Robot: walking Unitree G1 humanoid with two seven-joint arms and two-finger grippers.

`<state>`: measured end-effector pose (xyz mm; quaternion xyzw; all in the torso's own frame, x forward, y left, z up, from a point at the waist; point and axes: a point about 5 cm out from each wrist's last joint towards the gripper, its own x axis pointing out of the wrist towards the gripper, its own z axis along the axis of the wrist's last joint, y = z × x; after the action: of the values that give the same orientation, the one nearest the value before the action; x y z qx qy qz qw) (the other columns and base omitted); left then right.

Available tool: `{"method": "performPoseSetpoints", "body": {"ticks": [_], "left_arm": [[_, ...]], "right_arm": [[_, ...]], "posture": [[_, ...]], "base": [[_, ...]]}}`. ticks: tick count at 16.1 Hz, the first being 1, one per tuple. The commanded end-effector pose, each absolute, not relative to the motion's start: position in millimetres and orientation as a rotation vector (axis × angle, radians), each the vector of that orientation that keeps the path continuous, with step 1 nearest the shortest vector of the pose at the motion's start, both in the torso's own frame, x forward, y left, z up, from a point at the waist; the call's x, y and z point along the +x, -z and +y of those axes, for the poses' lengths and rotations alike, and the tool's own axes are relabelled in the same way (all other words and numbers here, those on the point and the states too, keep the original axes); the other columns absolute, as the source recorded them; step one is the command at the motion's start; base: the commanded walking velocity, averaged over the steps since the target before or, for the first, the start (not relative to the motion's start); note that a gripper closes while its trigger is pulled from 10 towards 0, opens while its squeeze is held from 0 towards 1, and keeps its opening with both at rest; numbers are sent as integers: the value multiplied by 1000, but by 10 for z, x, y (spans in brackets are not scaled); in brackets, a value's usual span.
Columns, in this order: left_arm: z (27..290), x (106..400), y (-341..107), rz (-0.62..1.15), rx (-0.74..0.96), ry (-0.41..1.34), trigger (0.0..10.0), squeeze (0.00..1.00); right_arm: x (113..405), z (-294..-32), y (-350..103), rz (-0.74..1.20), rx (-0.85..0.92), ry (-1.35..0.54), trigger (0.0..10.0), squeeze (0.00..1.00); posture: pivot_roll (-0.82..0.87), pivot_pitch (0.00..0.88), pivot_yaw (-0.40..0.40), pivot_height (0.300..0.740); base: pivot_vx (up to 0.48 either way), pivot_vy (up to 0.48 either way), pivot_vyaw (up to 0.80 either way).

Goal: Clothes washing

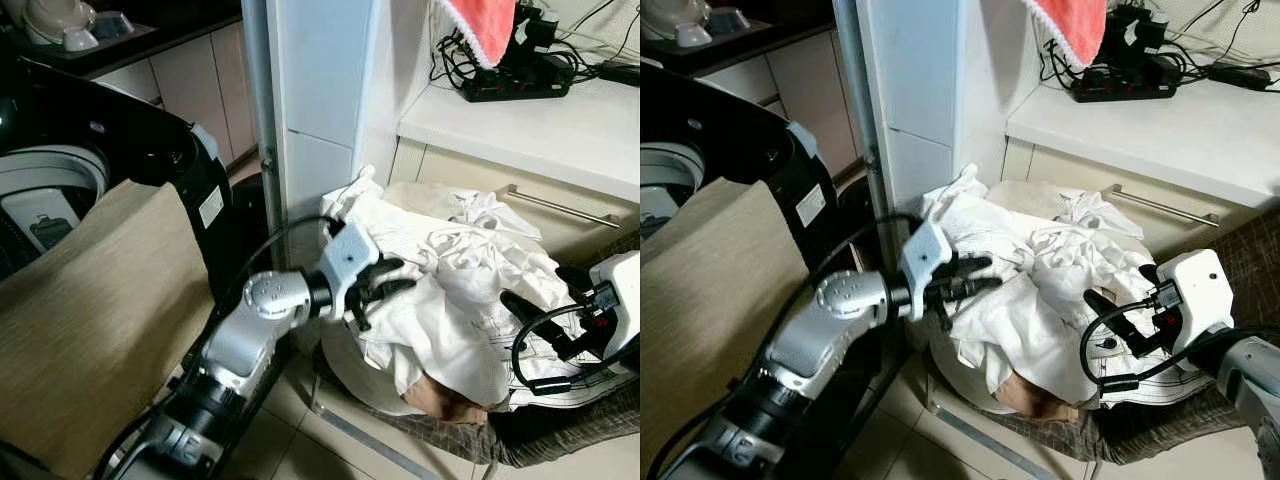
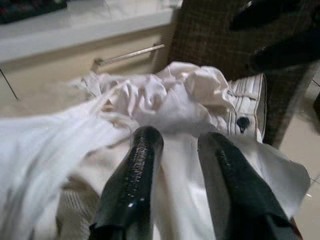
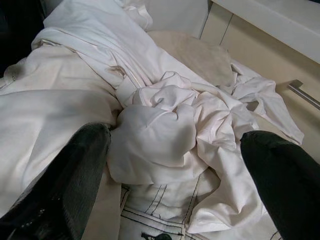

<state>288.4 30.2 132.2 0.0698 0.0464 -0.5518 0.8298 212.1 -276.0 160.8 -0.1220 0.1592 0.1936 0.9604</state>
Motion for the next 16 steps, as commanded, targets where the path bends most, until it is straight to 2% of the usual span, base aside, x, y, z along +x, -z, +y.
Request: {"method": "performPoseSetpoints", "body": {"ticks": [1,5,10,13,16], "left_arm": [[280,2852,-1283,119,160,1186,10000,1000],[250,2692,-1129,183,172,1260,10000,1000],[205,2703,-1041,188,206,1199,10000,1000],[178,2715,-963,188,255,1171,10000,1000],[108,2676,-830,219,269,1179,10000,1000]], "right_arm": [[2098,-2756,-1666,310,-259,-407,10000,0],[2080,-2741,-1665,317,-258,-431,10000,0],[2042,-2694,-1629,341,-250,-491,10000,0],[1943,-2610,-1623,375,-232,-594,10000,0],[1688,-2465,-1593,471,-180,-811,10000,0]], "posture": [[-172,0,21,740],[-170,0,18,740],[-169,0,17,740],[-169,0,17,740],[-179,0,22,740]], "base": [[0,0,0],[0,0,0],[0,0,0],[0,0,0],[0,0,0]]}}
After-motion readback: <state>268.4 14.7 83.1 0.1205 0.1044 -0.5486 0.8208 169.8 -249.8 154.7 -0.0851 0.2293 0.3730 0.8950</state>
